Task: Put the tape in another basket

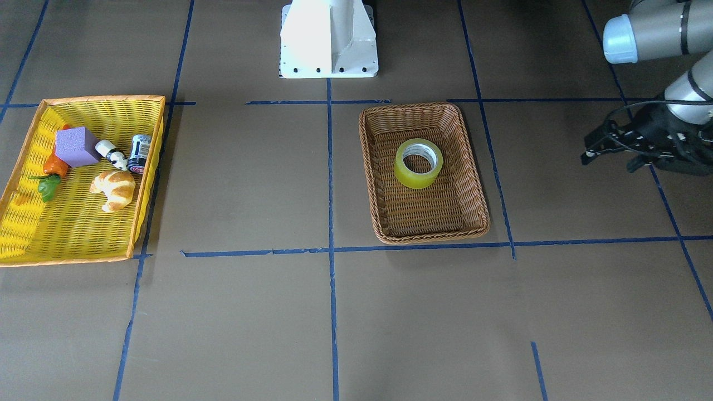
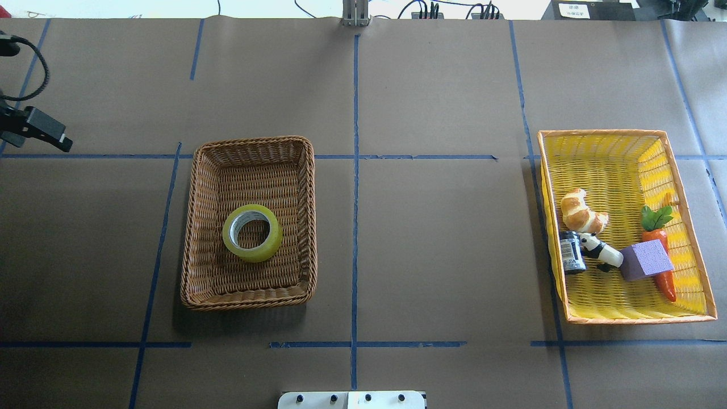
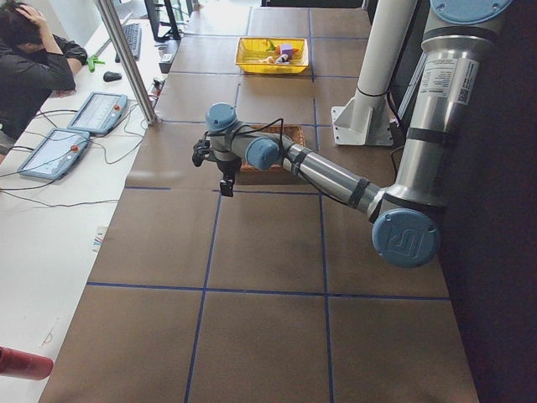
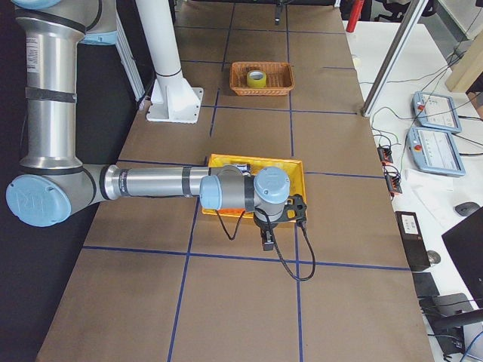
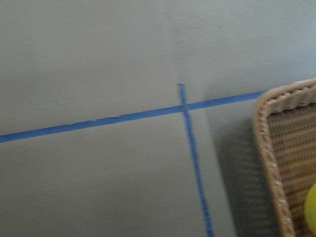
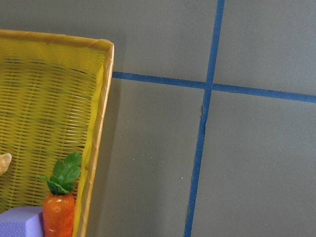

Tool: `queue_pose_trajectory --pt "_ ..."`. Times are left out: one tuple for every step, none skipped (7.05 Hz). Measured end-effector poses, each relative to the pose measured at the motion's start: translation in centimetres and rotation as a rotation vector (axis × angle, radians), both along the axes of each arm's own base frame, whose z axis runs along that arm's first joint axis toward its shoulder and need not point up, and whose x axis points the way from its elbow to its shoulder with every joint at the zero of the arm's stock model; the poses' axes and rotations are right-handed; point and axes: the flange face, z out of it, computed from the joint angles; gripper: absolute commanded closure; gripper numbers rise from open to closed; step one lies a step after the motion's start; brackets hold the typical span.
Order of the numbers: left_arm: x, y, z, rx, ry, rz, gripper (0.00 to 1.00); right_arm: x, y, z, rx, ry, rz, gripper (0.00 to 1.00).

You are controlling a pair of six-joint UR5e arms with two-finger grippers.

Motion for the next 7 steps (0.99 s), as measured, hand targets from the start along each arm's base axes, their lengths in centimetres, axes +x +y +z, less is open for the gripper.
queue_pose_trajectory --pt "-3.3 -0.8 3.6 0.013 -0.016 0.013 0.00 0.0 0.3 1.0 -0.023 -0.001 0.003 0.00" --pt "-6.1 -1.4 6.7 0.026 -0.032 0.025 0.00 0.2 0.6 2.2 -0.045 -0.001 0.006 0.00" --pt "-8.4 -1.8 9.3 0.030 -0.044 0.031 0.00 0.5 0.8 2.7 -0.052 0.000 0.013 0.00" --pt "-10.3 -1.9 11.6 0.021 -0.052 0.029 0.00 0.8 0.9 2.9 -0.055 0.000 0.019 0.00" --pt "-11.9 -1.9 13.7 -0.004 -0.059 0.015 0.00 1.2 0.9 3.0 -0.057 0.000 0.028 0.00" --pt "-13.6 -1.7 15.3 -0.029 -0.063 -0.007 0.00 1.5 0.9 2.8 -0.056 -0.001 0.038 0.00" --pt "-15.3 -1.3 16.3 -0.040 -0.065 -0.030 0.00 1.8 0.8 2.6 -0.053 -0.002 0.045 0.00"
